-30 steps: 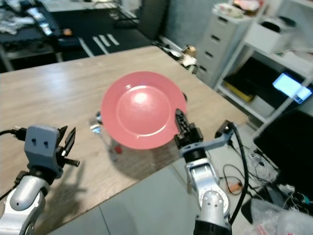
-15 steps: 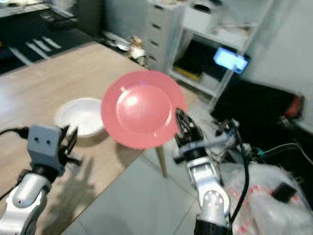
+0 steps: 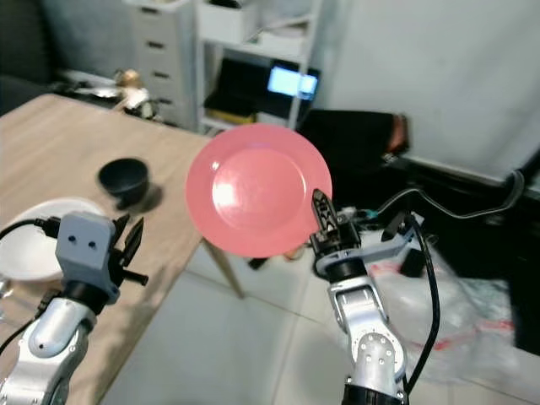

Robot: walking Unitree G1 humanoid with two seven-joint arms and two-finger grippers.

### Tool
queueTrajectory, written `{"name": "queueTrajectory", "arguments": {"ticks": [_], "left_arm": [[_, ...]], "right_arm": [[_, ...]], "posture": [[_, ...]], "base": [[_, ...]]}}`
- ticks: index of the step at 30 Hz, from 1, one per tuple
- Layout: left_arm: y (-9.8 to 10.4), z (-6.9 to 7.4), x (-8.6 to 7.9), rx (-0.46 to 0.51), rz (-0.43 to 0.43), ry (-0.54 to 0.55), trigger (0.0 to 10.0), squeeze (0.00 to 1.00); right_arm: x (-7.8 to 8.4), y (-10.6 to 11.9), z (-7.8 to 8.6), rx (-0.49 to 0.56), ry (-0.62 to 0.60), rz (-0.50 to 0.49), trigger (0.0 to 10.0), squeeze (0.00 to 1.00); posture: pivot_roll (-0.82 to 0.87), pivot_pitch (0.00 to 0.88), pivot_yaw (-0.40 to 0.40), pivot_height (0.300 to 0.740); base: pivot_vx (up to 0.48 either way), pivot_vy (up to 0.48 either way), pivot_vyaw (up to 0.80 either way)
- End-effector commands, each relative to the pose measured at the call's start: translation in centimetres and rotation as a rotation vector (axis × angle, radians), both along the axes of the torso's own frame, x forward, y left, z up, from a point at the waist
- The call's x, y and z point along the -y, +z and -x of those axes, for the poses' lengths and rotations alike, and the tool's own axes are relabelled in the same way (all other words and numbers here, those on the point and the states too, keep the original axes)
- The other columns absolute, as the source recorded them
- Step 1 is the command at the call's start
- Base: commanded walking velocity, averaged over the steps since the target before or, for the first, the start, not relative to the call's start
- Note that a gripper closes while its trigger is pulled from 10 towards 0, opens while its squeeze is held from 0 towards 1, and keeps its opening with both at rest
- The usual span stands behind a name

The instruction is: Setting the table

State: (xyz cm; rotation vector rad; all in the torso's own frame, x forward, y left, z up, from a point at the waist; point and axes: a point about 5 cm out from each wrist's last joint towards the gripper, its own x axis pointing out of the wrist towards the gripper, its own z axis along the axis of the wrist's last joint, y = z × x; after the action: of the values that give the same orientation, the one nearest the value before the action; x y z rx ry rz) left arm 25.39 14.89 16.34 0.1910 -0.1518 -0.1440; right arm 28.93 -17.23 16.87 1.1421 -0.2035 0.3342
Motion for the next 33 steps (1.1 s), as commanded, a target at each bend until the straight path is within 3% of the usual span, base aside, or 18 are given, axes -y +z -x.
{"name": "queueTrajectory", "arguments": {"ticks": [1, 33], "left_arm": [[-0.63, 0.1, 0.0, -0.028, 0.0, -0.002, 10.0, 0.0], [-0.65, -0.04, 0.41, -0.028, 0.007, -0.021, 10.0, 0.0]], "right_arm": [[-0.18, -0.03, 0.08, -0.001, 0.004, -0.014, 10.0, 0.0], [-0.39, -0.2, 0.19, -0.011, 0.011, -0.006, 10.0, 0.0]], "posture": [[0.01, 0.001, 0.033, 0.74], [0.01, 0.005, 0.035, 0.74]], "base": [[0.0, 0.0, -0.8], [0.0, 0.0, -0.8]]}}
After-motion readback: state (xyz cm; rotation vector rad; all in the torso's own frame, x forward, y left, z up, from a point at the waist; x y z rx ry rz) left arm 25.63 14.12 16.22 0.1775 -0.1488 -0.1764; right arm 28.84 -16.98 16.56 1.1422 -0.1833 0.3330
